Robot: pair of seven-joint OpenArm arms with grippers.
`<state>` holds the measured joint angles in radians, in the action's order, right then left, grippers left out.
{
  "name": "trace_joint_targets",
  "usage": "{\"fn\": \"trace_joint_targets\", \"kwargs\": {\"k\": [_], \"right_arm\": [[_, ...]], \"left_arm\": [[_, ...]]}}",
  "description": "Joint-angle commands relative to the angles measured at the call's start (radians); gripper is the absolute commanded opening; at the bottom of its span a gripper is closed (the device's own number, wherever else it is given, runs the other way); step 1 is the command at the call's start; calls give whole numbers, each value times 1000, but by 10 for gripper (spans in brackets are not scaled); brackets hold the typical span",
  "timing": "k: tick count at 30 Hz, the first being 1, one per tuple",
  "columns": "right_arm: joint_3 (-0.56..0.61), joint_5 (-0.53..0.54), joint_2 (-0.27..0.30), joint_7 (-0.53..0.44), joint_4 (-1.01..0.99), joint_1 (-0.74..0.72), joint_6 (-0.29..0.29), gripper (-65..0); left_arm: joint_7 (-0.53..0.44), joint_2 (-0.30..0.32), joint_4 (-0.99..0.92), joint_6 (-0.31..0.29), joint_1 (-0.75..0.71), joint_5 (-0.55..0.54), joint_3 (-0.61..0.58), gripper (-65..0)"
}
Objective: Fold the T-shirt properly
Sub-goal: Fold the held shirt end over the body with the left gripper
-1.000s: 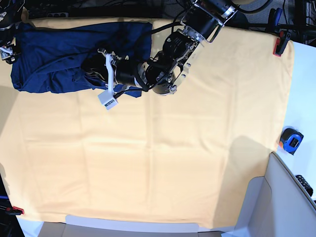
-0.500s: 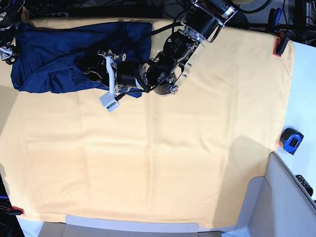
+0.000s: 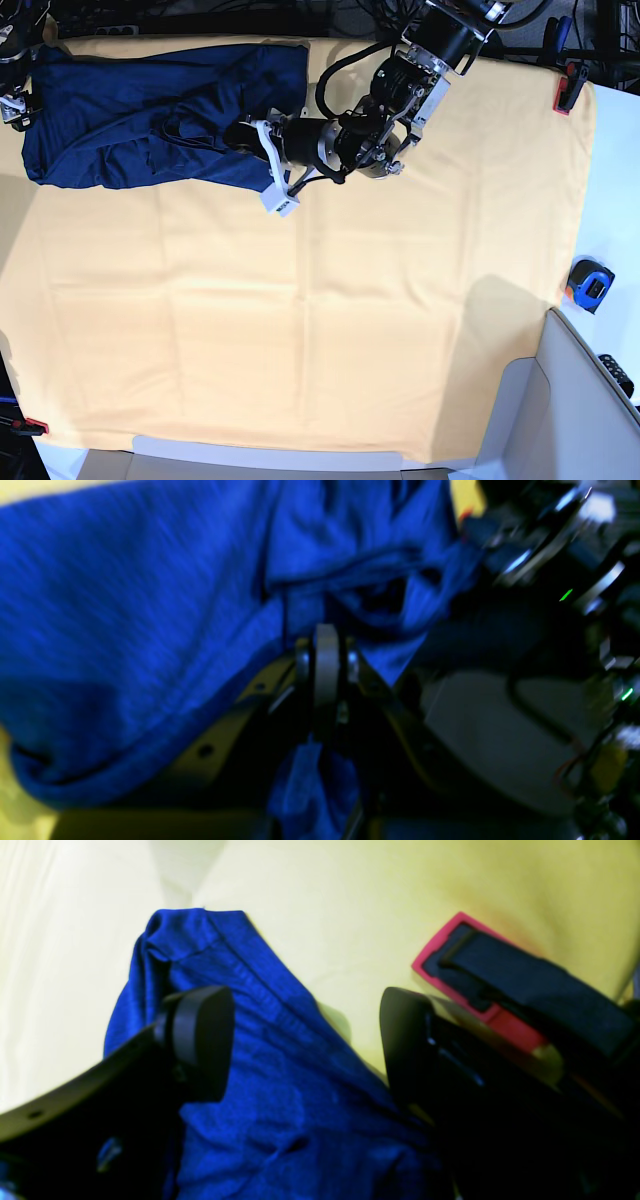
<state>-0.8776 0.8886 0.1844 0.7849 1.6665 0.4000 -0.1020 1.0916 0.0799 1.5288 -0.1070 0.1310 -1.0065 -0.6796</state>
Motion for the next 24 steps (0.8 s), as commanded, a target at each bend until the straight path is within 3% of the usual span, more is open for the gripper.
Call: {"fn": "trace_joint_targets", "kwargs": {"k": [1,6,13,20,24], "right_arm": [[-7,2,19,-20,14,1,8,-211],[-7,2,19,-20,14,1,8,-211],[-7,2,17,-20,14,4,8,-211],[-7,2,17,-20,14,3,8,-211],[-7,2,17,-20,14,1,8,-211]], "left_arm": [[-17,1,20,23,20,-19,-24,-647],[-18,1,65,129,28,-19,-110,-647],[-17,1,77,181,72,-19,-203,-647],[-18,-4,80,175,166,-19,-388,-647],[-26,1,158,178,172,-19,-377,-648]]}}
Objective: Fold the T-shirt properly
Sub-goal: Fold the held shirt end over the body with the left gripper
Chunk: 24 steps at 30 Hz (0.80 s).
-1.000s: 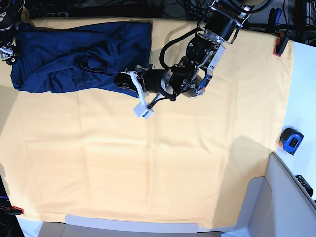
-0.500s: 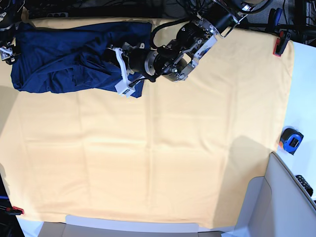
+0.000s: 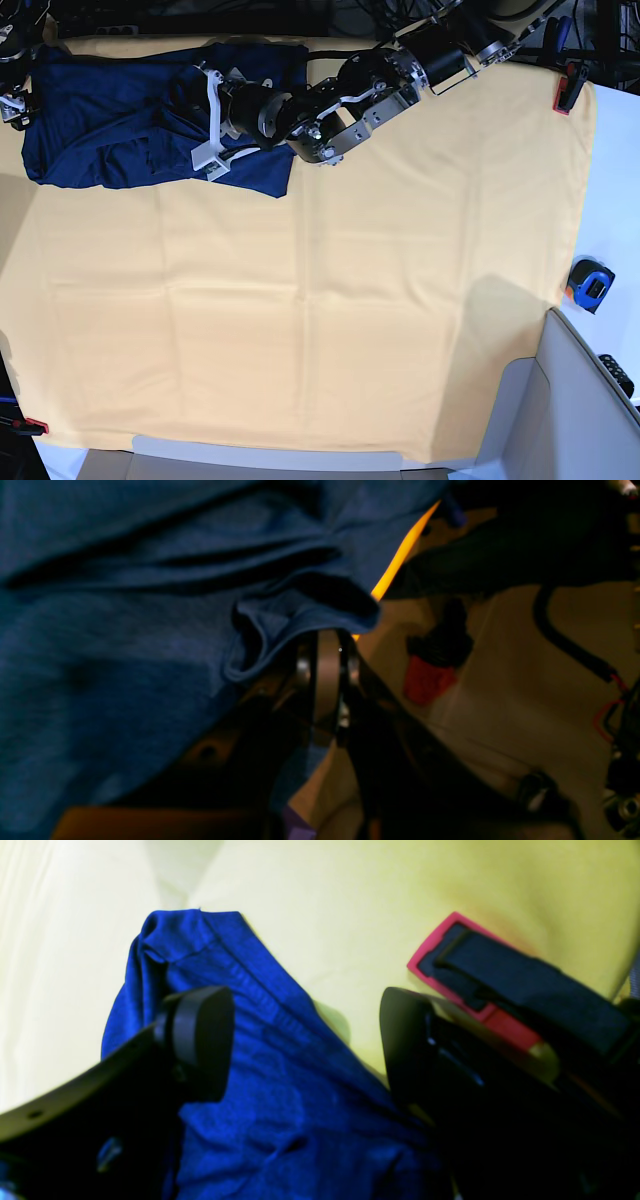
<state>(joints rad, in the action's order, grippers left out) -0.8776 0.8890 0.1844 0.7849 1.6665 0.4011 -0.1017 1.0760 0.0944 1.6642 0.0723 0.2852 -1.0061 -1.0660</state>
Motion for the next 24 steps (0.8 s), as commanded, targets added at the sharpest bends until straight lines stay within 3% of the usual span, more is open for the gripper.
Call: {"fn": "trace_joint_targets", "kwargs": {"k": [1,8,14,18,24], "right_arm": [[-7,2,17,-20,14,0,7,-211],[-7,2,17,-20,13,0,7,-211],[-7,2,17,-20,13,-1,7,-211],[-5,2,17,-20,13,-12,7,-211],[11,2,17,-20,13,-14,7,-211]], "left_arm": [[-18,-11,41,4,16,-20,31,-648],[-32,34,77,22,-37,5,178,-648],[-20,35,52,51,-88,181,175,-647],[-20,15,23,48,-114,194,174,-647],[-26,9,23,48,-105,192,50,-647]]}}
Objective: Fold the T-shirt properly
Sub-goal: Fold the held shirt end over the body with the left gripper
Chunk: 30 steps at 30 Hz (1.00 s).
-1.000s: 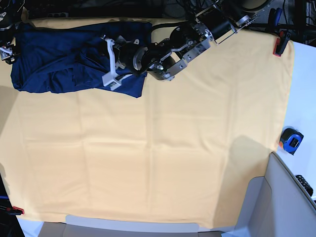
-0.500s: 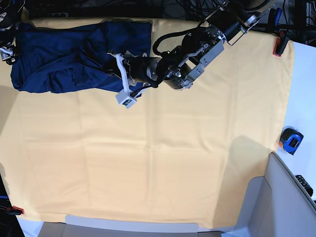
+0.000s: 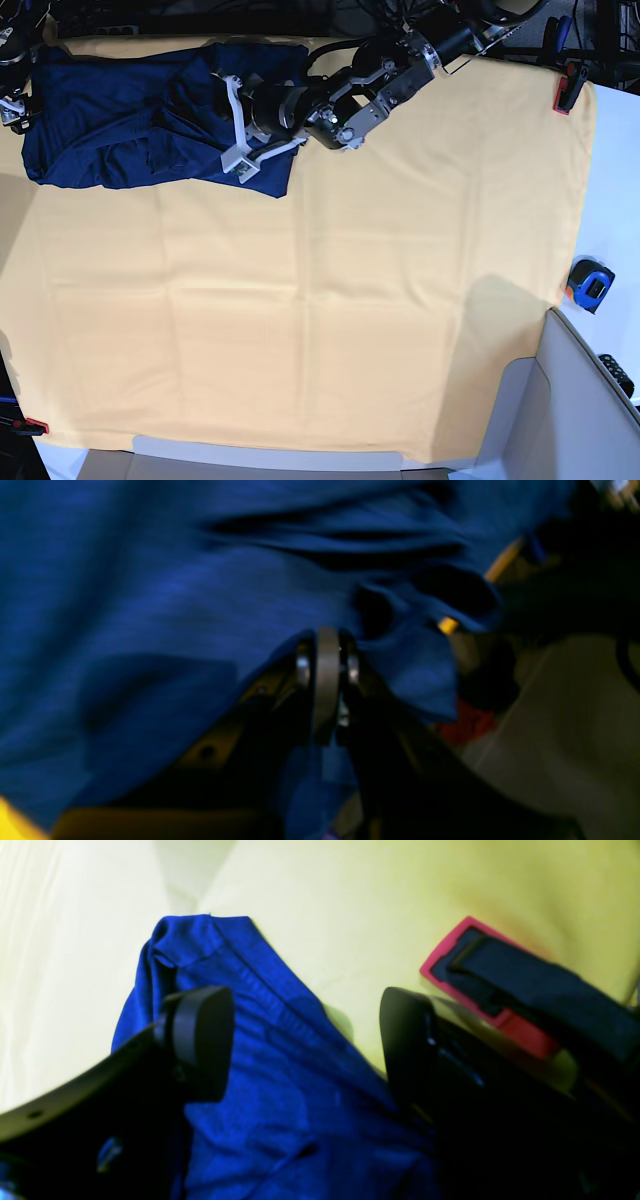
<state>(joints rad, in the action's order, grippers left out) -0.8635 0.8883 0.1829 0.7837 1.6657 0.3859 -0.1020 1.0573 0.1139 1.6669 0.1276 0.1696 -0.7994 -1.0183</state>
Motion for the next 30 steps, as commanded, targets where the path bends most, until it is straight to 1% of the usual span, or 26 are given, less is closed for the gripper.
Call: {"fn": "trace_joint_targets", "kwargs": {"k": [1,5,6,7,11,13,15,17,18,19,20,22,23,24,25,27,30], "right_arm": [[7,2,19,-19,14,2,8,-211],[28,2,19,-19,14,2,8,-211],[30,2,19,-19,14,2,8,-211],[31,2,19,-19,14,0,8,-211],[36,2,19,-20,14,0,8,-211],[36,2,19,-20,14,-2,8,-211],[36,2,19,-20,14,-2,8,-211],[36,2,20,-20,14,-2,8,-211],[36,2,20,-20,14,-2,8,-211],[36,2,20,-20,14,0,8,-211],[36,2,20,-20,14,0,8,-211],[36,2,20,-20,14,0,8,-211],[36,2,20,-20,14,0,8,-211],[36,2,20,-20,14,0,8,-211],[36,2,20,-20,14,0,8,-211],[36,2,20,-20,14,0,8,-211],[36,2,20,-20,14,0,8,-211]], "left_arm": [[-7,-18,25,-9,11,-13,-14,-647],[-7,-18,59,-13,12,-18,-26,-647],[-9,-18,71,-27,14,-18,-29,-647],[-9,-18,85,-62,14,-18,-29,-647],[-21,-15,121,-271,25,-18,-24,-647],[-47,-15,121,-332,25,-18,-24,-648],[-68,-10,121,-365,23,-16,-14,-648],[-75,-1,118,-352,18,-12,36,-647],[-76,0,118,-322,15,-12,68,-647],[-70,0,115,-277,15,-10,100,-647],[-65,2,114,-220,15,-10,123,-647],[-62,25,105,-105,18,13,143,-647],[-62,30,101,-62,23,30,141,-647],[-62,31,98,-35,25,47,140,-646],[-62,31,89,-23,25,65,140,-646],[-61,31,68,-21,25,85,141,-646],[-61,31,26,-18,25,87,141,-646]]}}
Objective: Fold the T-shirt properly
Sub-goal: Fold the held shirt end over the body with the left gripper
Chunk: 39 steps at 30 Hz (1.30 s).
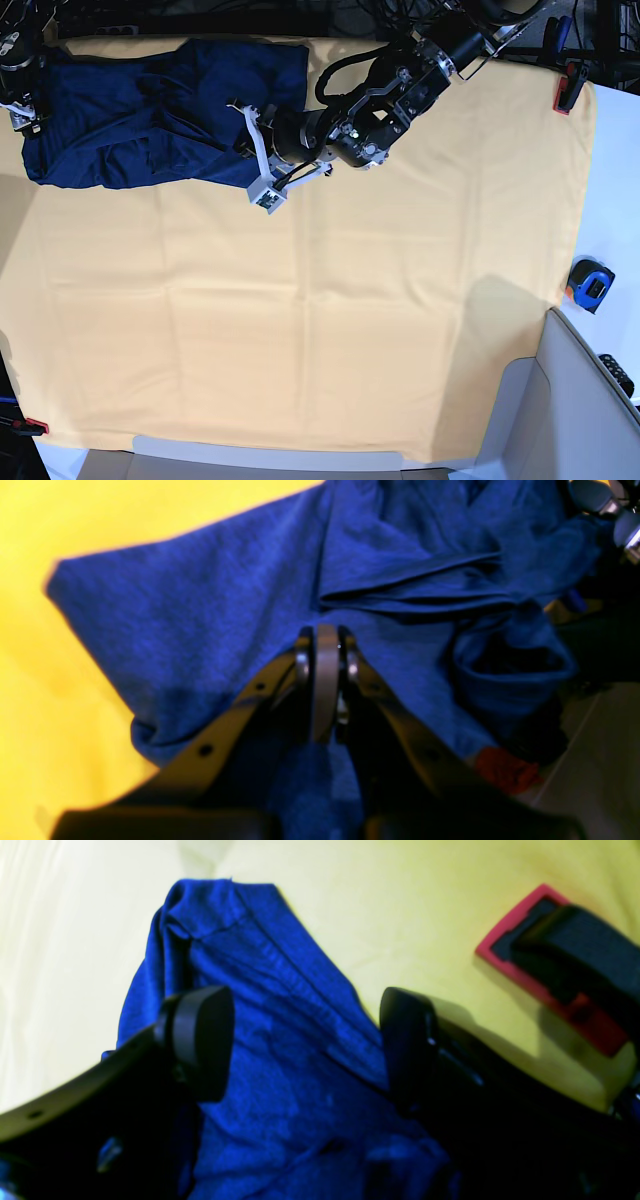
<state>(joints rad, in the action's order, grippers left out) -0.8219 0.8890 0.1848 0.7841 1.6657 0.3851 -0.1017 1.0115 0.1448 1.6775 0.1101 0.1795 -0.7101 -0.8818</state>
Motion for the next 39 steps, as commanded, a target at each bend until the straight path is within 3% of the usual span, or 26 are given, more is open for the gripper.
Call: {"fn": "trace_joint_targets", "kwargs": {"k": [1,7,21,26,34,39], "right_arm": [[-6,2,18,-21,14,1,7,-211],[-6,2,18,-21,14,1,7,-211],[-6,2,18,-21,14,4,7,-211],[-6,2,18,-21,14,4,7,-211],[-6,2,18,-21,14,2,7,-211],[-6,2,18,-21,14,2,7,-211]], "left_arm": [[-15,0,6,0,12,-3,5,-646],[-16,-11,-1,0,8,-3,6,-646],[-27,-113,-136,-6,21,5,3,-646],[-56,-115,-167,-2,65,5,-76,-646],[-66,-231,-247,-8,70,5,-86,-646],[-122,-264,-271,-8,94,4,-104,-646]]}}
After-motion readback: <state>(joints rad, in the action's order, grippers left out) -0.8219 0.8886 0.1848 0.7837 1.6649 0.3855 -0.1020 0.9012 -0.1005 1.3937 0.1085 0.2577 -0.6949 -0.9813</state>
